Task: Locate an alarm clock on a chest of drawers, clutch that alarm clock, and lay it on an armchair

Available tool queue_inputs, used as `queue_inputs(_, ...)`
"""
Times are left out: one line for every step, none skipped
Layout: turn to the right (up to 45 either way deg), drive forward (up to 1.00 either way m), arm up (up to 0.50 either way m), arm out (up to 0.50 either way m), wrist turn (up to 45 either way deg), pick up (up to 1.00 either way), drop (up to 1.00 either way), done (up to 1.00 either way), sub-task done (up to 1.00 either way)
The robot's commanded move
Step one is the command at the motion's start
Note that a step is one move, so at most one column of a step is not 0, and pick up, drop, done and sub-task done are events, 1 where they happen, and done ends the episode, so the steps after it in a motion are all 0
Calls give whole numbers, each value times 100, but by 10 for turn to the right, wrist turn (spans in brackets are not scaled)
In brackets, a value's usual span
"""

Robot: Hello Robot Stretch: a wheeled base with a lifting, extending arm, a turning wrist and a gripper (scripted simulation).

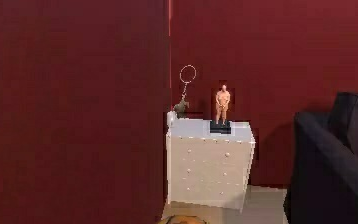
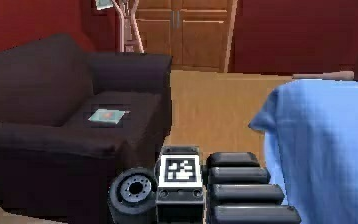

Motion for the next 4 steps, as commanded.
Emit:
queue_inputs(450,0,0,0,0,0,0,0,0)
queue_inputs(450,0,0,0,0,0,0,0,0)
queue_inputs(90,0,0,0,0,0,0,0,0)
queue_inputs(0,5,0,0,0,0,0,0,0)
